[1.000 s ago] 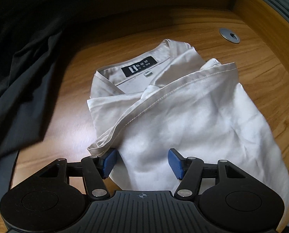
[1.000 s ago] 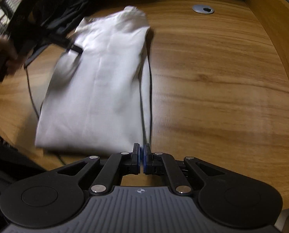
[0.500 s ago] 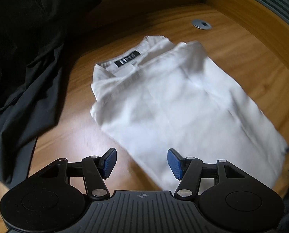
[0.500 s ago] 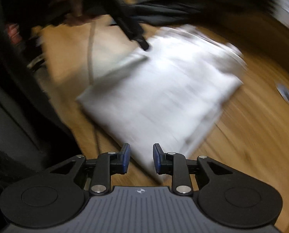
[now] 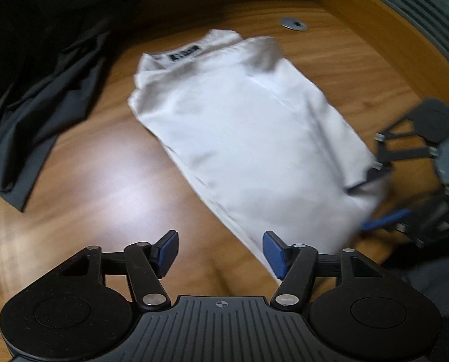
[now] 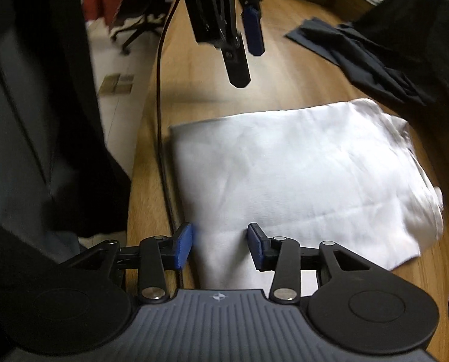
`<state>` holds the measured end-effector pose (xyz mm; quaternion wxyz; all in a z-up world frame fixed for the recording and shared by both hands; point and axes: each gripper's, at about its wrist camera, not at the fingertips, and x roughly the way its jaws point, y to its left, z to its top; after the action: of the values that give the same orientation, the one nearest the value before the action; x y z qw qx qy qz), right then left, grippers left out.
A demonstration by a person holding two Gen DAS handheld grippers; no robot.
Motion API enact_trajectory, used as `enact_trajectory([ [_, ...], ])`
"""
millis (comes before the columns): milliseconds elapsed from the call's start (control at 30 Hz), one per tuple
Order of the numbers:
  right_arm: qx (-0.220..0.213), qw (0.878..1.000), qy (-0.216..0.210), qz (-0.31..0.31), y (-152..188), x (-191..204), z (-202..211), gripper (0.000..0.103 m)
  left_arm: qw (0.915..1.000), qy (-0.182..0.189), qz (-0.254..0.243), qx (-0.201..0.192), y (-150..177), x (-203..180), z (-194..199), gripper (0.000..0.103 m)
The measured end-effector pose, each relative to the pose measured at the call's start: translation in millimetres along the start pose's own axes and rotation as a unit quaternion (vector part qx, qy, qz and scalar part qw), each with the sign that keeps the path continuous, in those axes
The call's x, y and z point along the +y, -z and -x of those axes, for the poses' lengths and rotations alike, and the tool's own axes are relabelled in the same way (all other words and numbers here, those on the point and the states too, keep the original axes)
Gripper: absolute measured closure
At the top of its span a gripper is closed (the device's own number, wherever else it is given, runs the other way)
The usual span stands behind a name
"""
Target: Fold clothes
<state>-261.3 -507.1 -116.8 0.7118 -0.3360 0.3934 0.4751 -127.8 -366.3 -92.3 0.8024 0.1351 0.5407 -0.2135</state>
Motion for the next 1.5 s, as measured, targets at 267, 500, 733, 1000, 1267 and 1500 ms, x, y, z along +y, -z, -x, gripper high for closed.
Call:
enact_trajectory([
  [267, 0.013, 0.999, -0.002, 0.039, -3, 4, 2, 0.081, 0.9987, 0.019, -0.047, -0.012, 22, -47, -10, 0.038],
  [500, -0.012, 0.999, -0.001, -0.036, -12, -25, 36, 0.091, 0.9977, 0.015, -0.061, -0.027, 21, -57, -17, 0.037],
  [733, -0.023, 0.996, 0.015, -0.08, -20, -50, 50, 0.091, 0.9939, -0.036, -0.067, -0.079, 18, -59, -6, 0.092],
  [1000, -0.044, 0.993, 0.037, -0.1, -8, -34, 46, 0.053, 0.9945, -0.002, -0.03, -0.101, 6, -51, 16, 0.095],
  [1267, -0.008, 0.989, 0.091, -0.12, 25, 0, 29, 0.053, 0.9945, 0.018, -0.005, -0.103, -5, -40, 30, 0.095],
  [1500, -0.013, 0.98, 0.127, -0.15, 17, 6, 39, 0.098, 0.9942, 0.047, -0.019, -0.095, -2, -21, 43, 0.095],
])
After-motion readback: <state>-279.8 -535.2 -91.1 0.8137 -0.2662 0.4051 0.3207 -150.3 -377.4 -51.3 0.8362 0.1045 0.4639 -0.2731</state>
